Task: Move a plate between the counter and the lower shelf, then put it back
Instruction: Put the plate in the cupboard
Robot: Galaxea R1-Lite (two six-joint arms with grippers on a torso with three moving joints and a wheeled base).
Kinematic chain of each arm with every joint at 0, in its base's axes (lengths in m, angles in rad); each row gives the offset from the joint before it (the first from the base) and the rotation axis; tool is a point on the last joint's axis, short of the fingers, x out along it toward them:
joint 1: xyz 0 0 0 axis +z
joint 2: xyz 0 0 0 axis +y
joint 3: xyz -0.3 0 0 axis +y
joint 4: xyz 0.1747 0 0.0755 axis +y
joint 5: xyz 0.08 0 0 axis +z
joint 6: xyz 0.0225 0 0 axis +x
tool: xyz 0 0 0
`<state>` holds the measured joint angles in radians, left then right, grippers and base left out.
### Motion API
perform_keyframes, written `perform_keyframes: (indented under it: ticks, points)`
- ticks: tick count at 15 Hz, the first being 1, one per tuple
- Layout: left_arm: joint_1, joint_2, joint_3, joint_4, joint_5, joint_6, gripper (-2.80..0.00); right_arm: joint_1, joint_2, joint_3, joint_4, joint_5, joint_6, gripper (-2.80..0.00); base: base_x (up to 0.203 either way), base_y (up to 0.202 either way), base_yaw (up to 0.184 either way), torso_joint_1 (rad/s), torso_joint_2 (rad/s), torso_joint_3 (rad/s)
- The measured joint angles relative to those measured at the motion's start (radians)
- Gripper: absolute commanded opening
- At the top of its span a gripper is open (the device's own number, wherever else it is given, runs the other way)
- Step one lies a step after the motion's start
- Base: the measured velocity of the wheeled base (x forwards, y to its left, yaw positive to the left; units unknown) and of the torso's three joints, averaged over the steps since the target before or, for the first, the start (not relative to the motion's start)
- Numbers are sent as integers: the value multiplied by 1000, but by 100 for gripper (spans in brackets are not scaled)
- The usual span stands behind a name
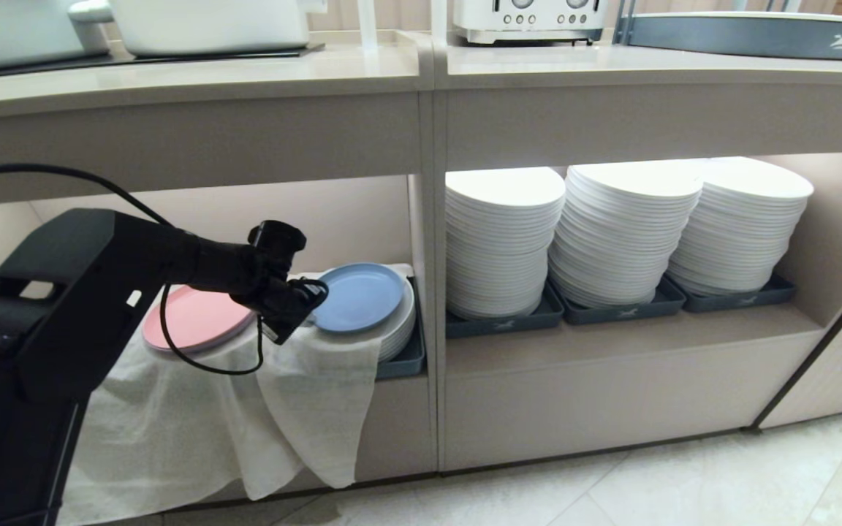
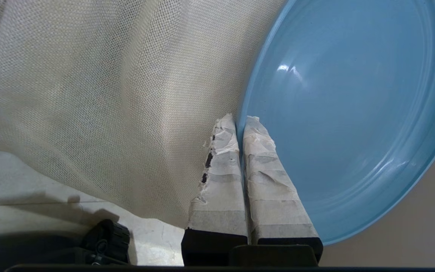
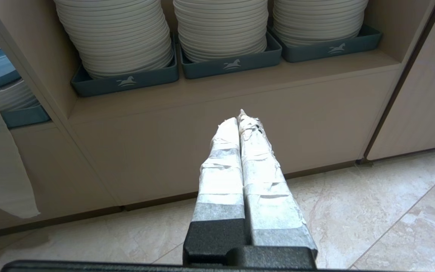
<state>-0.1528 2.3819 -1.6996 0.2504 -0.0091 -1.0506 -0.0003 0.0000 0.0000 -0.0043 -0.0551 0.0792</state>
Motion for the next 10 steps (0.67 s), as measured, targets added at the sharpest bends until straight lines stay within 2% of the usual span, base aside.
perform_keyframes:
  ticks: [1,2,6,10]
  points:
    - [-1,0,0,0,0,0,-280,0,0,0,0,0,0,-280,0,0,0,0,0,0]
    - [-1,0,0,0,0,0,0,0,0,0,0,0,0,-280,0,0,0,0,0,0]
    - [1,17,-3,-4,60,-3,0,0,0,0,0,0,0,-280,0,0,0,0,0,0]
    - [0,19,-4,-10,61,-7,0,0,0,0,0,0,0,-280,0,0,0,0,0,0]
